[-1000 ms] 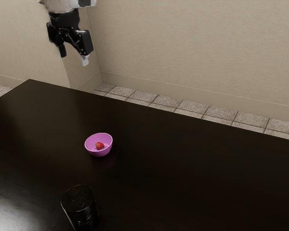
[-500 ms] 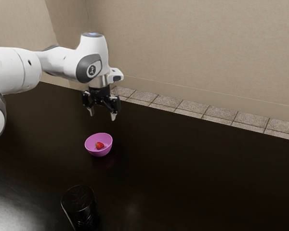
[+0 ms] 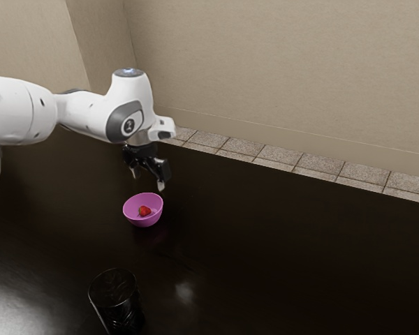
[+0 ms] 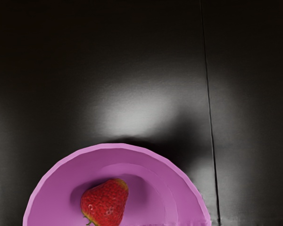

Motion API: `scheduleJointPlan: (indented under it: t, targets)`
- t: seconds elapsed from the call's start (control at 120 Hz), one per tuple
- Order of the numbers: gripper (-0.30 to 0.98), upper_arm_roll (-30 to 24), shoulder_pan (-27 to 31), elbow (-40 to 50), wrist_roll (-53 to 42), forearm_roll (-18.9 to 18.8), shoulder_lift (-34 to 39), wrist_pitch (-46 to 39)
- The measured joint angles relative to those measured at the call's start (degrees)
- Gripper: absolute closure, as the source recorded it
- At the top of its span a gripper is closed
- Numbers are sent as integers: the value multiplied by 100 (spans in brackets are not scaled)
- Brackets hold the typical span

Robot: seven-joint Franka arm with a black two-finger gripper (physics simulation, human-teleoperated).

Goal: Take strawberry from the bowl

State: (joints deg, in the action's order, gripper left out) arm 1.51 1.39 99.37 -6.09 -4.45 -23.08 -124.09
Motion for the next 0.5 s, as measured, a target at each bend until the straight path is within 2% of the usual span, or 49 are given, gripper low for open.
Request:
scheduleJointPlan:
  t: [0.083,0.183,0.35,0.5]
  targets:
    - [0,-82,5,112,-1300,-78,65,75]
    - [0,-111,84,685,-2660,-96,158,-99]
    - [19,-105,167,766,-4471,101,209,-363]
    - [28,-58,377,734,-5731,258,26,-536]
